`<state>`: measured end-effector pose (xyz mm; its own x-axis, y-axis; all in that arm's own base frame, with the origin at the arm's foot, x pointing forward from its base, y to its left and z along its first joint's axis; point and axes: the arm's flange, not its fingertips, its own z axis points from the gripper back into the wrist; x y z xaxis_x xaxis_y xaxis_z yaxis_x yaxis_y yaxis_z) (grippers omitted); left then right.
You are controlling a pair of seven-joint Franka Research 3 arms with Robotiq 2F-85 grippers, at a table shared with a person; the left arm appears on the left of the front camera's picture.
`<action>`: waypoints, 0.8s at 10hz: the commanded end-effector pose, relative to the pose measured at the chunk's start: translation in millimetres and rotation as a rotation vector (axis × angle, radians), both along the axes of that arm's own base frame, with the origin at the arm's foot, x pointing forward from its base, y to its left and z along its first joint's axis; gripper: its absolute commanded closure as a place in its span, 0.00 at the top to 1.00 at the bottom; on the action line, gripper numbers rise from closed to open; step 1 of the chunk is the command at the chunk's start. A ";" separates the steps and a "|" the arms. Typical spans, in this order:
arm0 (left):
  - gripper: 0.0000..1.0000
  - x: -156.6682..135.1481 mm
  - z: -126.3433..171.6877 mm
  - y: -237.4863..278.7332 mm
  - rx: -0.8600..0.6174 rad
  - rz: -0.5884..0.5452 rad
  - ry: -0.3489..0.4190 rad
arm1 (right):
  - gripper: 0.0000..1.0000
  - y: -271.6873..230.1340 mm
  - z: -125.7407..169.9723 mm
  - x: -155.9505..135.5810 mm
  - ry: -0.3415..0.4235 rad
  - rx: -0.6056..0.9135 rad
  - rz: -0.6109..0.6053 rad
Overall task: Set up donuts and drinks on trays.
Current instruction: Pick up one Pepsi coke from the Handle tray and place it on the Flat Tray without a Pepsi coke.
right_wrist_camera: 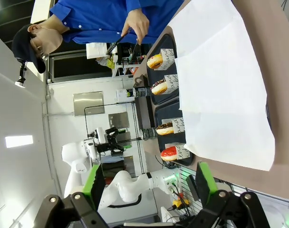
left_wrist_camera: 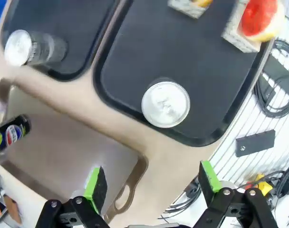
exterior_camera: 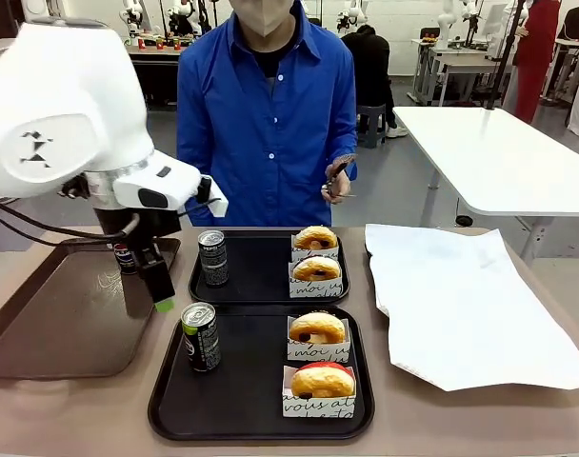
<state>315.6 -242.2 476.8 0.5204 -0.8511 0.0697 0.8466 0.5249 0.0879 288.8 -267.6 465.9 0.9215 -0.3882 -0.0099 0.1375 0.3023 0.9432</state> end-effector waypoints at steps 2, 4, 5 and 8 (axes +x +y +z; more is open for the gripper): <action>1.00 -17.2 0.2 28.5 0.043 0.248 -0.097 | 1.00 0.9 0.1 -0.1 -0.016 0.016 -0.005; 1.00 -19.0 5.1 55.4 0.045 0.336 -0.162 | 1.00 0.9 0.1 -0.1 -0.016 0.016 -0.005; 1.00 -9.9 5.3 34.9 0.017 0.242 -0.074 | 1.00 0.9 0.1 -0.1 -0.016 0.016 -0.005; 1.00 -9.9 5.3 34.9 0.017 0.242 -0.074 | 1.00 0.9 0.1 -0.1 -0.016 0.016 -0.005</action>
